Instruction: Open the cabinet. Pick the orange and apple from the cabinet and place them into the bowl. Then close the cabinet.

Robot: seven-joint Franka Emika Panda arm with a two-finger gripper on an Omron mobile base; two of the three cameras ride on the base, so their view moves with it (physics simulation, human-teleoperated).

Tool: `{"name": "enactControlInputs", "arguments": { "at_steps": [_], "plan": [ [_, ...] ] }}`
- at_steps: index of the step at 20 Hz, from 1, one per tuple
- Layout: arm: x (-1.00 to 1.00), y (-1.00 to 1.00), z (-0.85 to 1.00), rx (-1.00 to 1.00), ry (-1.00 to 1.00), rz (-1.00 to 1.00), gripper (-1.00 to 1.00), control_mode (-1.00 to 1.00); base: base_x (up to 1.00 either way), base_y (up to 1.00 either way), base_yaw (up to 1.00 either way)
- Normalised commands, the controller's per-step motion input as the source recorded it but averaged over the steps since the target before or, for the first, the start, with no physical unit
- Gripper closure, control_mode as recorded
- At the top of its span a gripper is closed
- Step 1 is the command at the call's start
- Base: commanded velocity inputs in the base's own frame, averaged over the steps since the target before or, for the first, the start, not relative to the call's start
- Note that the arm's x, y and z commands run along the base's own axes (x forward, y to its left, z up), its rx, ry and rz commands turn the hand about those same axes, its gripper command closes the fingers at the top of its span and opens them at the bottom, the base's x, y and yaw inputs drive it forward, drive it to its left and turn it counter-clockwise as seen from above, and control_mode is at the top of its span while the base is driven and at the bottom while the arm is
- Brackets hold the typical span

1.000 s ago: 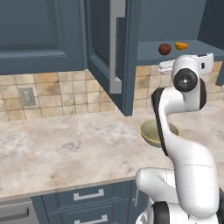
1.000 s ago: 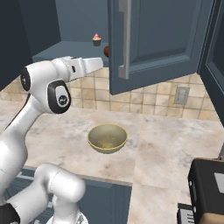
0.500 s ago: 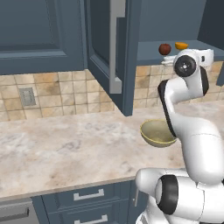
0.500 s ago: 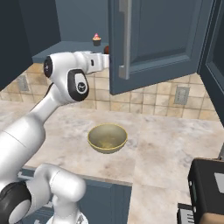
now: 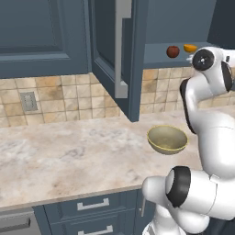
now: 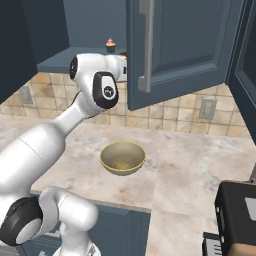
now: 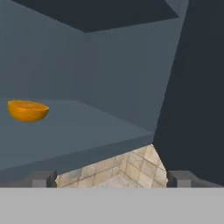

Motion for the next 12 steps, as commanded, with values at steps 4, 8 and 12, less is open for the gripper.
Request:
{"name": "enactControlInputs", "arguments": {
  "at_steps": [4,8,12],
  "plan": [
    [-0.09,-0.6,0.02,0.08,-0.07,-0.27,-1.0,-1.0,0.0,0.0,0.0],
    [-0.06,-0.65,0.0,0.07,-0.13,-0.24,-1.0,-1.0,0.0,0.0,0.0],
    [-0.23,-0.55,0.06,0.08,-0.19,-0.11,-1.0,-1.0,0.0,0.0,0.0]
  ]
}}
